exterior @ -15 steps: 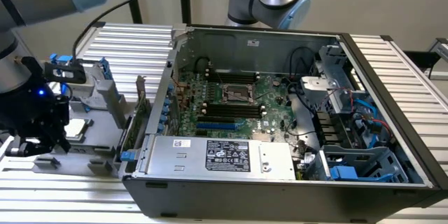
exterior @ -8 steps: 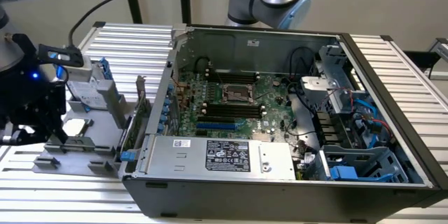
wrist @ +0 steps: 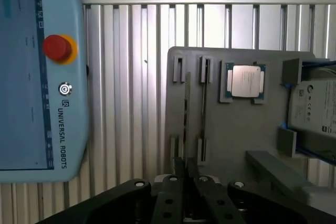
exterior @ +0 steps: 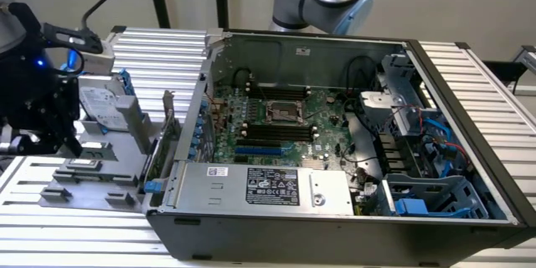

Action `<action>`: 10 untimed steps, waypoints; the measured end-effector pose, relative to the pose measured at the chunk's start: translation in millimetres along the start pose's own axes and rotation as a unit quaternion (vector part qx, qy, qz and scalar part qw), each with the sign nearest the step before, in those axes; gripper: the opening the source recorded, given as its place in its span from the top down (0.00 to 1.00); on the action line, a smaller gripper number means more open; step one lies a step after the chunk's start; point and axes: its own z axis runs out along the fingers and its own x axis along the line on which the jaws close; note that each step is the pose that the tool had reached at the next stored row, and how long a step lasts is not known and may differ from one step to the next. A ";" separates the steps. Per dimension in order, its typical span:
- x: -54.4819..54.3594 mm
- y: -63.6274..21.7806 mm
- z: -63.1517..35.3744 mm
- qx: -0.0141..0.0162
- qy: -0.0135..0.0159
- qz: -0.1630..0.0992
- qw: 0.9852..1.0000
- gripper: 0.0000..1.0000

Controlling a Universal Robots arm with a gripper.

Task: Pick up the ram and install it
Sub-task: 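Pick up the ram and move it above insertion slot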

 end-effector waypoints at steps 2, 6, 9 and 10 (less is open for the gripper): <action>0.0 -5.6 -9.0 0.000 -0.002 -0.001 1.000 0.86; -0.1 -20.3 -27.1 0.000 -0.005 -0.003 1.000 0.86; -0.1 -33.4 -40.4 0.000 -0.008 -0.004 1.000 0.86; -0.2 -37.7 -44.6 0.000 -0.009 -0.004 1.000 0.86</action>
